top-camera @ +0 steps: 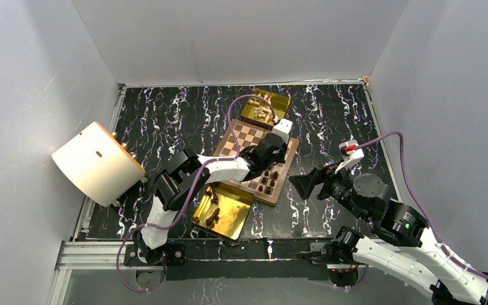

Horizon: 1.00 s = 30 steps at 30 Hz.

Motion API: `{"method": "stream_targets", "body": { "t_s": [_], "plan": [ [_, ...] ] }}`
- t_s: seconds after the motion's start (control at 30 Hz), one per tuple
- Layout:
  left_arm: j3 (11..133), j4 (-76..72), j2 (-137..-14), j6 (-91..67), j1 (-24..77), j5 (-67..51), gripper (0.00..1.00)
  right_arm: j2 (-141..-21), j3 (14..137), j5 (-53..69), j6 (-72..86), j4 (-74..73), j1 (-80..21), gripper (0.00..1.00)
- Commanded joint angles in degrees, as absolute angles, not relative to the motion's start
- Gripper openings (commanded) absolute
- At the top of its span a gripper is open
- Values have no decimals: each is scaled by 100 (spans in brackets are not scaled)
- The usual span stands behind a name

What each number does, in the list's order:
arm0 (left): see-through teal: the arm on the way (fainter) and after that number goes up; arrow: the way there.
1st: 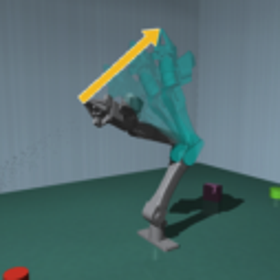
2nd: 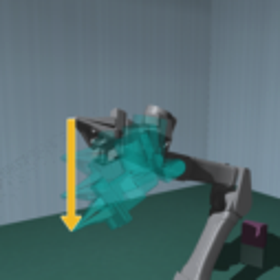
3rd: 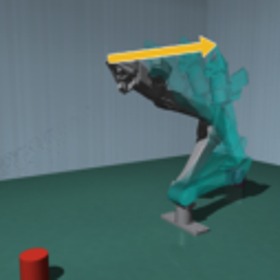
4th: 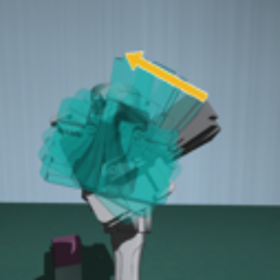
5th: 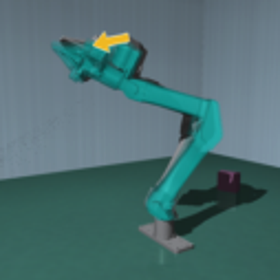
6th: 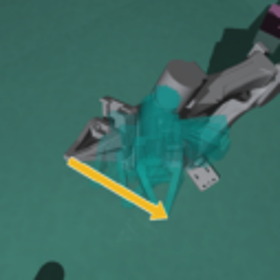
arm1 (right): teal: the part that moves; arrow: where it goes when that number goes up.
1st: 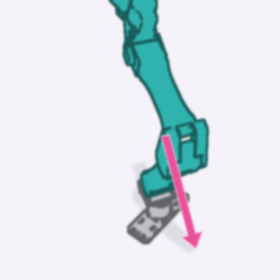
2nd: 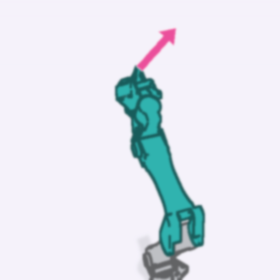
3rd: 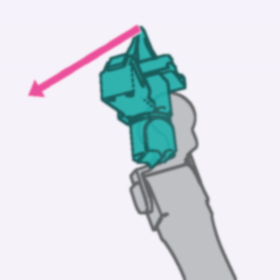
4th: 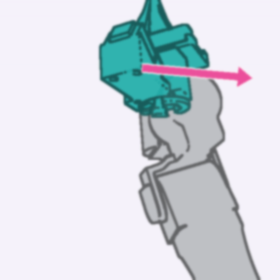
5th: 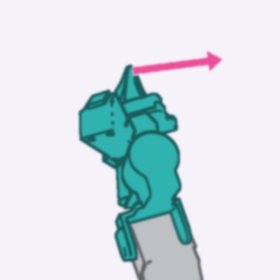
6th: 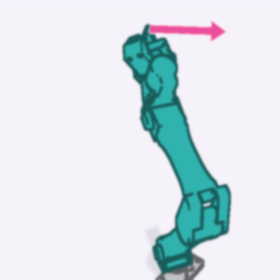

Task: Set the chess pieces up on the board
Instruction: Place the chess piece on the chessboard.

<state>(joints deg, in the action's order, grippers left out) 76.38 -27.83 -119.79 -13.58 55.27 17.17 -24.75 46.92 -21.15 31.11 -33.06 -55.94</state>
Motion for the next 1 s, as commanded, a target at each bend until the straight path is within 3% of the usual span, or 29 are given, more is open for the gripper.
{"method": "stream_targets", "body": {
  "t_s": [0.0,0.73,0.97],
  "plan": [
    [7572,-2909,-11833,-1335,5572,1671,15,-2360,4960,-2261,3032,-3177,-5581,99],
    [7582,-2593,-11577,-1283,5590,1794,24,-2287,4791,-2144,3185,-3148,-5583,99],
    [7915,-2076,-11529,-1256,5590,1774,37,-2291,4784,-2103,3216,-3111,-5590,99]
  ]
}}
